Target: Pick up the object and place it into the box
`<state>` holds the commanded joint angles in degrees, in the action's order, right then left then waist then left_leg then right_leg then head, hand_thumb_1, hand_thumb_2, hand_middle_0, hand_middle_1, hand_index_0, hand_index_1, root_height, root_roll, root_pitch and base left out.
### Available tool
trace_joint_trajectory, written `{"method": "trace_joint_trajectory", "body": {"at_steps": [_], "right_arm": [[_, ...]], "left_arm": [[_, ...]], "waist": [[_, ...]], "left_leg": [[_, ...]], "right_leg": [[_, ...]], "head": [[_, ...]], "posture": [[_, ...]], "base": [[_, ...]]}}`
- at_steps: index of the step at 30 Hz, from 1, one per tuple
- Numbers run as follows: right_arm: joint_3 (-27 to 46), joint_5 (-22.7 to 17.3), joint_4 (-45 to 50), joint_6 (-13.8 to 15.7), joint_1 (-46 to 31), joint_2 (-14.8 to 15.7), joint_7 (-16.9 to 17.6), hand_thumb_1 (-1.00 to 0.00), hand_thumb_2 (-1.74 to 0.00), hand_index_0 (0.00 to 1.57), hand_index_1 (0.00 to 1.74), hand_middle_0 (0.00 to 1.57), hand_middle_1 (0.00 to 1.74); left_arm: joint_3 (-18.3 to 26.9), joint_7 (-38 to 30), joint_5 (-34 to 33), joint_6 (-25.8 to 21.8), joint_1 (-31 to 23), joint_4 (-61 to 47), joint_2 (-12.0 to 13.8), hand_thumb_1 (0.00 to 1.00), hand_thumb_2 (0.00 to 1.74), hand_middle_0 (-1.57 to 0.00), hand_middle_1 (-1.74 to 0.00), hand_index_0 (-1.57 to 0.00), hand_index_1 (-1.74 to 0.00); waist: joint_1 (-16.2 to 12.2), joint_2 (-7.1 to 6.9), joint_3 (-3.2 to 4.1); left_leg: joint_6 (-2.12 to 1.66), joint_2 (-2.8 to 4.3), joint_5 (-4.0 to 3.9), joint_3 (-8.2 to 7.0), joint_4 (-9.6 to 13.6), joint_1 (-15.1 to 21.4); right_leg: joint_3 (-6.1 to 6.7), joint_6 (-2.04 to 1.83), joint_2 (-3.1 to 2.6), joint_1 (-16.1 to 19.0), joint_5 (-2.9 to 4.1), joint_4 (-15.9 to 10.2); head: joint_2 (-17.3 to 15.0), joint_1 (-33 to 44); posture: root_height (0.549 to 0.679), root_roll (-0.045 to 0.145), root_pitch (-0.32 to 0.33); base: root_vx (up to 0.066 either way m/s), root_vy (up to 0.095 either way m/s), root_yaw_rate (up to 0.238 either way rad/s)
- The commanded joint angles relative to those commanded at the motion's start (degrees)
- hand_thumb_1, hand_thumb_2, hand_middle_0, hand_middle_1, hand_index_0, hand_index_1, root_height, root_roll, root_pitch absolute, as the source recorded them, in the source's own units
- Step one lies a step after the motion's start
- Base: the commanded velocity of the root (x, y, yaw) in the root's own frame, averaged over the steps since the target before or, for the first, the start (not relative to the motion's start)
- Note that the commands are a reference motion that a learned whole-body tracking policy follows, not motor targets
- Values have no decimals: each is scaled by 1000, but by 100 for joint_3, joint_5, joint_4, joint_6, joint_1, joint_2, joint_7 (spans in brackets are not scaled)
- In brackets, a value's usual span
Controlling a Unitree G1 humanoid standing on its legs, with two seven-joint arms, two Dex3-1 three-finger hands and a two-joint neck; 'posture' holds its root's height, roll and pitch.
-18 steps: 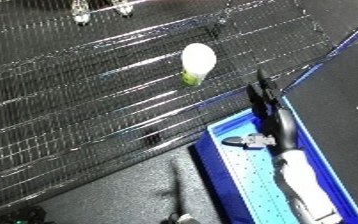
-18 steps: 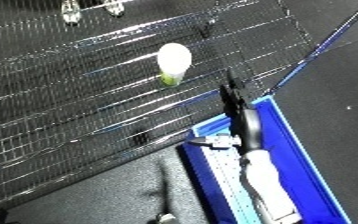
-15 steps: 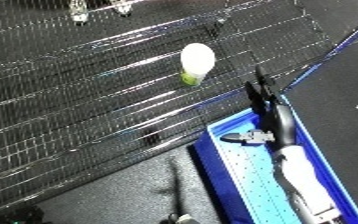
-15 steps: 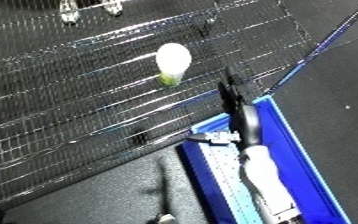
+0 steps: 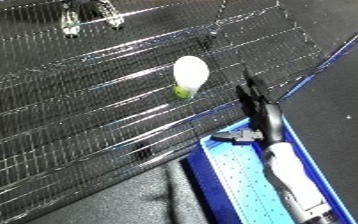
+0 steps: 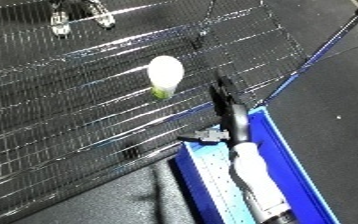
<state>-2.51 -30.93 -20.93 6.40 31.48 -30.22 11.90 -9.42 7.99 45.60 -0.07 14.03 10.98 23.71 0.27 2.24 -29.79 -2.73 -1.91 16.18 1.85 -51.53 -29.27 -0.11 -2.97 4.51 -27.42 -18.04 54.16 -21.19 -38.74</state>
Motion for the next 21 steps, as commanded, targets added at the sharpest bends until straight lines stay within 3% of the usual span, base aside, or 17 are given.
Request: {"method": "trace_joint_trajectory", "body": {"at_steps": [1, 2, 4, 5, 6, 8, 10, 12, 21], "right_arm": [[-31, -85, -174, 75, 203, -85, 50, 0, 0, 0, 0, 0, 0], [-31, -85, -174, 75, 203, -85, 50, 0, 0, 0, 0, 0, 0], [-94, -199, -434, 193, 561, -227, 175, 0, 0, 0, 0, 0, 0], [-94, -199, -434, 193, 561, -227, 175, 0, 0, 0, 0, 0, 0], [-140, -271, -585, 262, 812, -331, 281, 0, 0, 0, 0, 0, 0], [-179, -304, -688, 295, 1022, -422, 374, 0, 0, 0, 0, 0, 0], [-205, -311, -738, 305, 1125, -465, 423, 0, 0, 0, 0, 0, 0], [-300, -309, -882, 310, 1437, -594, 565, 0, 0, 0, 0, 0, 0], [-577, -232, -1214, 195, 2183, -700, 840, 0, 0, 0, 0, 0, 0]], "left_arm": [[-35, -29, 38, 18, 92, -33, 52, 1000, 1740, -1570, -1740, -1570, -1740], [-35, -29, 38, 18, 92, -33, 52, 1000, 1740, -1570, -1740, -1570, -1740], [-98, -87, 119, 54, 252, -108, 151, 1000, 1740, -1570, -1740, -1570, -1740], [-98, -87, 119, 54, 252, -108, 151, 1000, 1740, -1570, -1740, -1570, -1740], [-120, -107, 176, 65, 359, -157, 227, 1000, 1740, -1570, -1740, -1570, -1740], [-122, -111, 226, 71, 449, -205, 303, 1000, 1740, -1570, -1740, -1570, -1740], [-120, -114, 253, 75, 497, -229, 341, 1000, 1740, -1570, -1740, -1570, -1740], [-105, -119, 354, 111, 652, -314, 469, 1000, 1740, -1570, -1740, -1570, -1740], [-172, -228, 535, 249, 1135, -493, 618, 1000, 1740, -1570, -1740, -1570, -1740]], "waist": [[19, 27, 0], [19, 27, 0], [58, 83, 0], [58, 83, 0], [89, 123, 0], [118, 159, 0], [134, 175, 0], [182, 226, 0], [288, 340, 0]], "left_leg": [[22, -12, 31, 4, 5, -77], [22, -12, 31, 4, 5, -77], [66, -37, 84, 9, 30, -221], [66, -37, 84, 9, 30, -221], [97, -57, 99, 14, 61, -333], [121, -79, 93, 20, 98, -434], [132, -90, 89, 25, 116, -488], [160, -126, 84, 40, 151, -671], [234, -221, 107, 80, 98, -1310]], "right_leg": [[-1, 2, -3, -122, 1, 39], [-1, 2, -3, -122, 1, 39], [-4, 1, -6, -355, 0, 108], [-4, 1, -6, -355, 0, 108], [-11, 1, -10, -527, -5, 154], [-25, 2, -15, -678, -14, 194], [-33, 3, -17, -752, -20, 214], [-67, 11, -15, -988, -41, 281], [-184, 14, 15, -1720, -95, 517]], "head": [[293, -74], [293, -74], [761, -164], [761, -164], [1063, -210], [1299, -255], [1371, -268], [1649, -309], [2011, -276]], "posture": [[619, 71, -58], [619, 71, -58], [617, 68, -30], [617, 68, -30], [615, 66, -8], [613, 63, 11], [612, 62, 21], [609, 60, 51], [598, 50, 134]], "base": [[-69, -19, 35], [-69, -19, 35], [-81, -17, 32], [-86, -18, 30], [-97, -20, 38], [-97, -22, 41], [-92, -21, 42], [-99, -20, 58], [-87, -19, 57]]}}
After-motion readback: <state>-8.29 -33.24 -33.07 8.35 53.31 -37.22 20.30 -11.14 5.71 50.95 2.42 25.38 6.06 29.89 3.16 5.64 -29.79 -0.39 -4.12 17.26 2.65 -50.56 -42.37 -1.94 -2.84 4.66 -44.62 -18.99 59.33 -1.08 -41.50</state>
